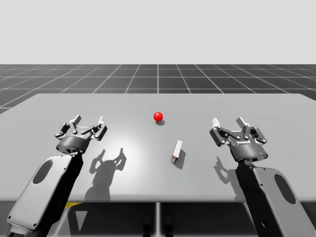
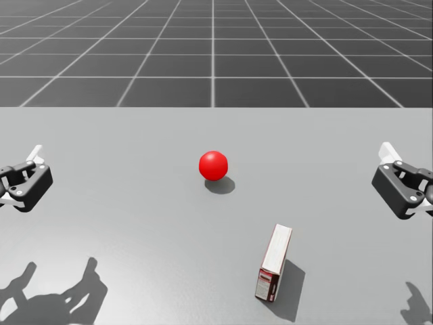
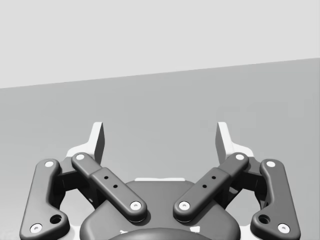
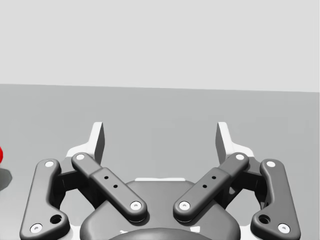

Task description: Watch the red light. When it turns green, pick up the object.

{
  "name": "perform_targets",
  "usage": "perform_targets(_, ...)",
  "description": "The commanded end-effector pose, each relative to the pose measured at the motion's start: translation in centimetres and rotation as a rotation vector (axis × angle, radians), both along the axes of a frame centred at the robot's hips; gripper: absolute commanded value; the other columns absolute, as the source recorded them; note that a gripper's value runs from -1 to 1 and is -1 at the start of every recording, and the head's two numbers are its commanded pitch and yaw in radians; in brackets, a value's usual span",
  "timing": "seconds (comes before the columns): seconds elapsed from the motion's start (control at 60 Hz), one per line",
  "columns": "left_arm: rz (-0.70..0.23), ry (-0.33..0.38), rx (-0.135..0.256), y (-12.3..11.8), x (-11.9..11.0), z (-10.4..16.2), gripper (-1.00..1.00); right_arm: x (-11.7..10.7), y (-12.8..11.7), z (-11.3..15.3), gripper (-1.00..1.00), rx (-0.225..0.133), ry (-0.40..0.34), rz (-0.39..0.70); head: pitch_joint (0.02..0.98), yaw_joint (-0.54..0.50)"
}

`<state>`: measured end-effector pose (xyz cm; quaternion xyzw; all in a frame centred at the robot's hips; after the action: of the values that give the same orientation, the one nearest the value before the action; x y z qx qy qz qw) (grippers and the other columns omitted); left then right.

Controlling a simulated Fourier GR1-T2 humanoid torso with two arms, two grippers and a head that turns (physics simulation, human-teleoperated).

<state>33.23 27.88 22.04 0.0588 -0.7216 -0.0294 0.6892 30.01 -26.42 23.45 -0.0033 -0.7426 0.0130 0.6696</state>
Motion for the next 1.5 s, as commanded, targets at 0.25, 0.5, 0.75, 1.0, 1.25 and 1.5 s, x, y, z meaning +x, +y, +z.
perform_targets(0.25,-0.002,-0.005,-0.002,0.02,0.0,0.0,-1.0,0.0,-0.04,0.01,-1.0,0.003,0.001,0.007,0.612,-0.01)
perform_targets(0.5,-0.002,-0.005,-0.003,0.05,-0.05,0.01,-1.0,0.01,-0.05,0.01,-1.0,0.006,0.002,0.009,0.609,-0.01)
perform_targets(0.75,-0.002,-0.005,-0.002,0.06,-0.03,0.02,-1.0,0.03,-0.05,0.03,-1.0,0.007,0.003,0.011,0.609,-0.01)
perform_targets(1.0,-0.002,-0.005,-0.002,0.06,-0.03,0.02,-1.0,0.01,-0.04,0.05,-1.0,0.009,0.003,0.012,0.61,-0.01)
perform_targets(1.25,-0.002,-0.005,-0.002,0.06,-0.03,0.02,-1.0,-0.02,-0.04,0.04,-1.0,0.009,0.002,0.013,0.611,-0.01)
perform_targets(1.5,-0.002,-0.005,-0.002,0.06,-0.03,0.02,-1.0,-0.05,-0.02,0.02,-1.0,0.007,0.002,0.013,0.609,-0.01)
